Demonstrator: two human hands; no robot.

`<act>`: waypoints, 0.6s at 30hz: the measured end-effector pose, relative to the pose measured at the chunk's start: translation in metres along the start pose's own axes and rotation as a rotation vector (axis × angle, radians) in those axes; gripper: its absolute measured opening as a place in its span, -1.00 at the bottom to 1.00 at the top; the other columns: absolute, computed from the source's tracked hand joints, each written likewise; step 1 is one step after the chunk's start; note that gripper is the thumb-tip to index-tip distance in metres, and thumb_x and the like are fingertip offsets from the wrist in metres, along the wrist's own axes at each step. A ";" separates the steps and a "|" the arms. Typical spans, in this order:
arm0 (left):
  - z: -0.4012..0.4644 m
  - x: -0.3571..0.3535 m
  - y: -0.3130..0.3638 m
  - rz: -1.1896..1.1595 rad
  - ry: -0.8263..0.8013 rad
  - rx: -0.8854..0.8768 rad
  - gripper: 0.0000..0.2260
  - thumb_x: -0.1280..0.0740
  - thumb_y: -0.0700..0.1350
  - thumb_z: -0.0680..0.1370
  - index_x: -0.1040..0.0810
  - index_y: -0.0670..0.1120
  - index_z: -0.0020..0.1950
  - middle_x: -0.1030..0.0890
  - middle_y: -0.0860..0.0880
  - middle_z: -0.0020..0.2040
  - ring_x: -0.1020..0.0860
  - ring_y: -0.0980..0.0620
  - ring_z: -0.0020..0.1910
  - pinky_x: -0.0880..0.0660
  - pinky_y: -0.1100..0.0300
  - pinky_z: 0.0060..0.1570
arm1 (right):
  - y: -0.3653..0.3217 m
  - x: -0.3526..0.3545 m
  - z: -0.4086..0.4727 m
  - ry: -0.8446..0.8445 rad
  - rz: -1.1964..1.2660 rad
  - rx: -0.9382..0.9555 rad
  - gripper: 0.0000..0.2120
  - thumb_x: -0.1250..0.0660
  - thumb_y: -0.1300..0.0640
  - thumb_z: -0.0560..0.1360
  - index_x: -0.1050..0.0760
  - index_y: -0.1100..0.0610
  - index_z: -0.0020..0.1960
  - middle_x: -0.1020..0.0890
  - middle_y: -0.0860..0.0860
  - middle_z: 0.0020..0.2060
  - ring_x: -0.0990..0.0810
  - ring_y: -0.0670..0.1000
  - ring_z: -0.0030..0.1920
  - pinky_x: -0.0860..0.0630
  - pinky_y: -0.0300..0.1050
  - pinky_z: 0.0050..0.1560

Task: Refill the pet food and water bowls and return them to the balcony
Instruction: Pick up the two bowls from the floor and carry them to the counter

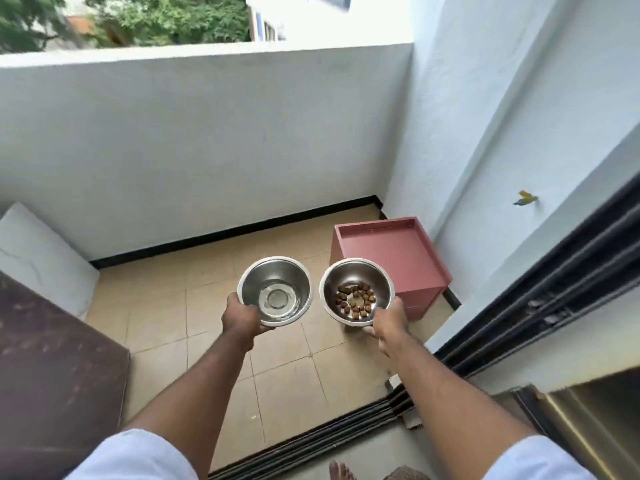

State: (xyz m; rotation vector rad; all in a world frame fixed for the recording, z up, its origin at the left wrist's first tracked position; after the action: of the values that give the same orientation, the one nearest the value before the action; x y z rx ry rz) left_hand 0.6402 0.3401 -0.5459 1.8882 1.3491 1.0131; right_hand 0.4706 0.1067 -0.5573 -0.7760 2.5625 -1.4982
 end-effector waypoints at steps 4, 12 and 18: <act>-0.003 -0.008 0.022 0.042 -0.092 -0.074 -0.64 -0.17 -0.39 0.50 -0.46 -0.01 0.17 -0.53 -0.21 0.18 -0.68 -0.36 -0.14 -0.62 0.02 -0.52 | -0.010 0.023 -0.029 0.069 0.098 -0.001 -0.70 -0.13 0.39 0.63 -0.34 0.14 0.30 -0.55 0.19 0.16 -0.67 0.14 -0.07 -0.66 -0.02 -0.37; -0.055 -0.029 0.045 0.187 -0.302 -0.154 -0.65 -0.10 -0.37 0.51 -0.43 -0.02 0.17 -0.58 -0.23 0.11 -0.69 -0.38 -0.26 -0.53 0.12 -0.60 | 0.004 0.087 -0.091 0.248 0.282 0.011 -0.63 -0.14 0.39 0.63 -0.33 0.13 0.39 -0.51 0.22 0.29 -0.66 0.28 0.14 -0.69 0.31 -0.03; -0.106 -0.059 0.036 0.171 -0.472 -0.186 -0.59 -0.12 -0.45 0.48 -0.42 -0.06 0.21 -0.55 -0.22 0.04 -0.69 -0.39 -0.22 -0.61 0.00 -0.53 | 0.033 0.154 -0.133 0.417 0.379 0.004 -0.64 -0.18 0.39 0.62 -0.36 0.08 0.34 -0.49 0.20 0.23 -0.66 0.27 0.09 -0.71 0.27 -0.20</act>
State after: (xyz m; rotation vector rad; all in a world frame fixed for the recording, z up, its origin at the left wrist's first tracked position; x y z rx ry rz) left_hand 0.5567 0.2769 -0.4747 1.9622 0.8067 0.6806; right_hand 0.2832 0.1552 -0.4876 0.0449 2.7673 -1.6677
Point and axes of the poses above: each hand's wrist, its own z-axis towards the middle knuckle, its own x-axis out of the back of the hand, y = z × x, the point moved 2 cm from there along z, towards the middle knuckle
